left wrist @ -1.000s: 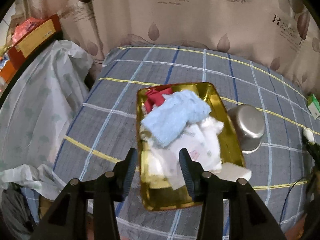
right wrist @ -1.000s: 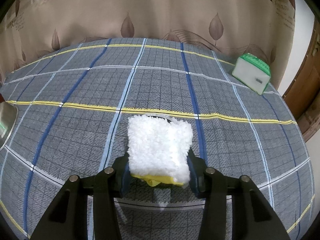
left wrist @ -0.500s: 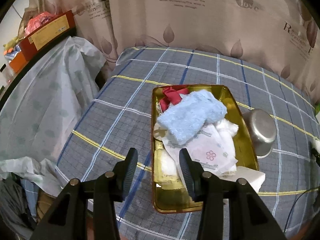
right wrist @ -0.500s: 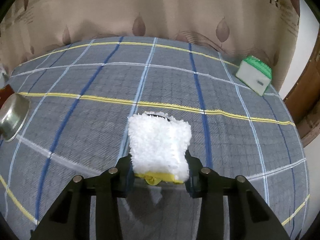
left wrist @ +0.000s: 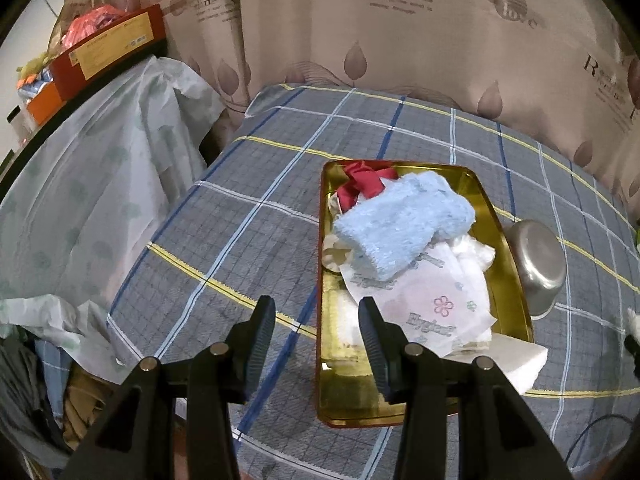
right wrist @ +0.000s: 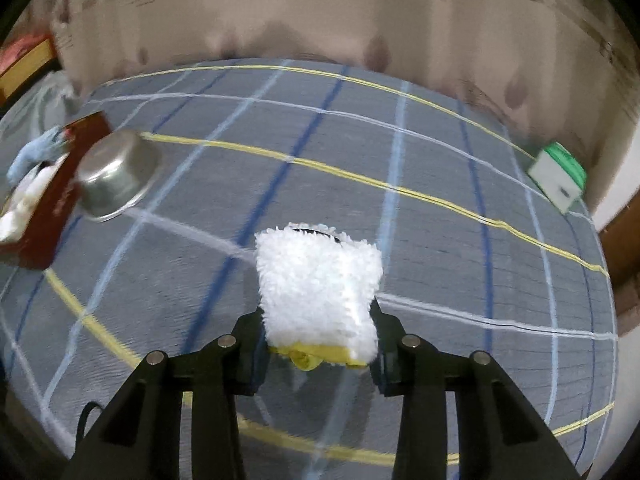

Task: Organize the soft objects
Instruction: 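Carry the white fluffy pad to the gold tray and open the right gripper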

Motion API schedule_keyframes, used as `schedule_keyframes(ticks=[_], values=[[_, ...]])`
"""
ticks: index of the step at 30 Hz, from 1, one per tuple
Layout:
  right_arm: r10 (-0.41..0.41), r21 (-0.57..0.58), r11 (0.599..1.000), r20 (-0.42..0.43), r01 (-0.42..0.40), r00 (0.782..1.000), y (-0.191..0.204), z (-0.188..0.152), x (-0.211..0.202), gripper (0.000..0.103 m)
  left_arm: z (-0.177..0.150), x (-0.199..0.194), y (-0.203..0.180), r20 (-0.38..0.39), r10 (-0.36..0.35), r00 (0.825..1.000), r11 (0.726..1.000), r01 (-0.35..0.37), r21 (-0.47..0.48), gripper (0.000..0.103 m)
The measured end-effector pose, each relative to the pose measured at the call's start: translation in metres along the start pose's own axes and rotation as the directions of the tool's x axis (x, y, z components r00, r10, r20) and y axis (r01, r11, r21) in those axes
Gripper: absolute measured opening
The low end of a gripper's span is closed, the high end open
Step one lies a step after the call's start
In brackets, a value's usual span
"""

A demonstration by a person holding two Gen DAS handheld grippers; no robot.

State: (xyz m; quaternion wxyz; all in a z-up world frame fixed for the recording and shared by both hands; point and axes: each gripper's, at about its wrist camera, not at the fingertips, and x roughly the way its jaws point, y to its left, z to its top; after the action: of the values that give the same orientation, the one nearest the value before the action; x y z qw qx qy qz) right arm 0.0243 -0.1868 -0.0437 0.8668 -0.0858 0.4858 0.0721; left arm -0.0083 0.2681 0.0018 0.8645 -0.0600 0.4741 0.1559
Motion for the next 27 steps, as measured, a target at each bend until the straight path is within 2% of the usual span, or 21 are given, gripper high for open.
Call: schedule_keyframes(ticks=[6,13,18,27], values=[[0.071,-0.091,0.993,0.016,-0.069,0.997,0.045,0.004,-0.019,0.037,-0.001,0.0,0.005,0.016,0.039,0.999,0.999,-0.039,-0.004,0.044],[0.162,-0.206,0.966,0.025,-0.154,0.986,0.102,0.009,-0.037,0.037,-0.002,0.0,0.009,0.021,0.04,0.999,0.999,-0.04,-0.014,0.044],[0.218,-0.28,0.939,0.03,-0.201,0.976,0.138,0.013,-0.045,0.037,-0.003,0.001,0.014,0.013,0.016,1.0,0.999,-0.016,-0.034,0.044],[0.316,-0.377,0.885,0.057,-0.273,0.947,0.189,0.027,-0.067,0.037,-0.003,-0.003,0.023,0.022,0.026,0.999,0.998,-0.025,-0.057,0.044]])
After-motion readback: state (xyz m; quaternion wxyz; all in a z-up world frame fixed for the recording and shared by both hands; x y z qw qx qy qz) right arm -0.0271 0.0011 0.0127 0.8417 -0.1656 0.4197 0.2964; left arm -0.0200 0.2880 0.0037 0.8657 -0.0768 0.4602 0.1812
